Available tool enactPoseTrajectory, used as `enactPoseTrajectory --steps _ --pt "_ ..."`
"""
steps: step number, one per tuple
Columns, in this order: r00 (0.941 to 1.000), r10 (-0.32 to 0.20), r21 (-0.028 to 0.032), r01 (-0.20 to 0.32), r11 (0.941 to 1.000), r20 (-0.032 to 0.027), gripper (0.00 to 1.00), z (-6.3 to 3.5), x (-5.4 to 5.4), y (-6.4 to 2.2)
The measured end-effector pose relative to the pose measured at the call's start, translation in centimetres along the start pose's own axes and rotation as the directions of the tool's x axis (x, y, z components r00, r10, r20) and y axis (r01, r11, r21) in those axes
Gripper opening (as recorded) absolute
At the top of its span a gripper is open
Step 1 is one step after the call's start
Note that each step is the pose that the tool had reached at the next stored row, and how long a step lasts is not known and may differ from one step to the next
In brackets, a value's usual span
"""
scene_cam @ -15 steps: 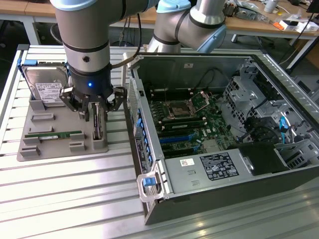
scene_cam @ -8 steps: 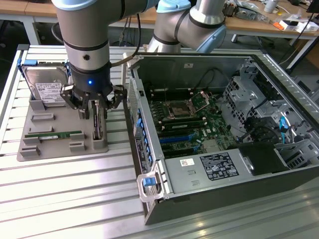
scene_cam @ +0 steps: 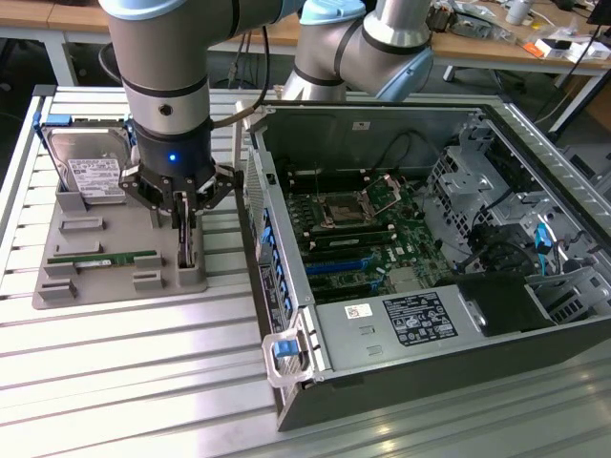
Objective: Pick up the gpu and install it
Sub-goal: 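Pick up the gpu and move the gpu toward the slot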
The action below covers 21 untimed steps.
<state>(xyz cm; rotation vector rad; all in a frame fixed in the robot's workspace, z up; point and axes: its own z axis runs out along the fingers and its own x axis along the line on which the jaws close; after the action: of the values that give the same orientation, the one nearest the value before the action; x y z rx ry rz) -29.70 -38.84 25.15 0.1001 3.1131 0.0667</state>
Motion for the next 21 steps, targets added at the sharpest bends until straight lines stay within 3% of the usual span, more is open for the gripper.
enactPoseTrajectory --steps 11,21 --pt "1.0 0.0 -0.0003 0.0 1.0 0.0003 0.26 -0.03 0.0 0.01" --pt "1.0 0.0 -0.0003 0.0 1.0 0.0 0.26 -1.45 0.0 0.06"
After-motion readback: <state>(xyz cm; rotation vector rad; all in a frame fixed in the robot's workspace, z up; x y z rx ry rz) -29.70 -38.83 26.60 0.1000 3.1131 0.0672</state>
